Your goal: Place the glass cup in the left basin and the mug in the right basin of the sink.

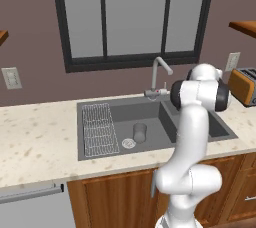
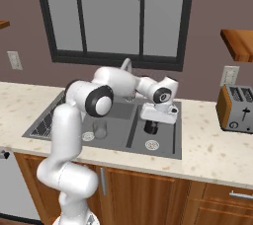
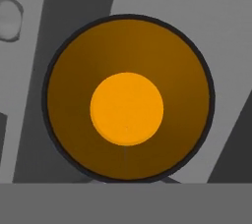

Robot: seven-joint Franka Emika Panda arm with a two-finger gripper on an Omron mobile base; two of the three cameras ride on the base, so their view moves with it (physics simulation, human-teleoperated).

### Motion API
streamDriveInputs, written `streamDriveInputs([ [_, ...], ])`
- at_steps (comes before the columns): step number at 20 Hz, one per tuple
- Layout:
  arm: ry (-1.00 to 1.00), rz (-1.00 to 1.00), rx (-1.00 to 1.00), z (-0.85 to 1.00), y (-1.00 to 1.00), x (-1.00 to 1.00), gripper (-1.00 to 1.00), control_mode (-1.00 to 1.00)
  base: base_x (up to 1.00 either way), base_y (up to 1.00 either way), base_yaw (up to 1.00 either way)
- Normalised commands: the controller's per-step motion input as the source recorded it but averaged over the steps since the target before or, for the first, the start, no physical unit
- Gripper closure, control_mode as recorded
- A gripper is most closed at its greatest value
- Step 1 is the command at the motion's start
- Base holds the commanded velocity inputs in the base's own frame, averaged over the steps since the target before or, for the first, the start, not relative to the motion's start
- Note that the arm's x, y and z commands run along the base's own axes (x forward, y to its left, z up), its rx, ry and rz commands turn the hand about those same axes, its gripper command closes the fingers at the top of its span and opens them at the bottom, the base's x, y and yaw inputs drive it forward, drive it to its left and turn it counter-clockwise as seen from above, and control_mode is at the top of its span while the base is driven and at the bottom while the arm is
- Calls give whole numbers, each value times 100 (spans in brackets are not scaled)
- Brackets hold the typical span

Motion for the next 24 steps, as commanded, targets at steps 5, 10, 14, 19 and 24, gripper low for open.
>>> streamDriveInputs([
  [5,0,4,1,-41,-2,31,100,-100,0,0,0],
  [10,0,5,1,-41,-3,29,100,-100,0,0,0],
  [14,0,4,1,-37,-6,26,100,-100,0,0,0],
  [19,0,5,0,-34,-8,22,100,-100,0,0,0],
  [24,0,4,0,-32,-7,20,100,-100,0,0,0],
])
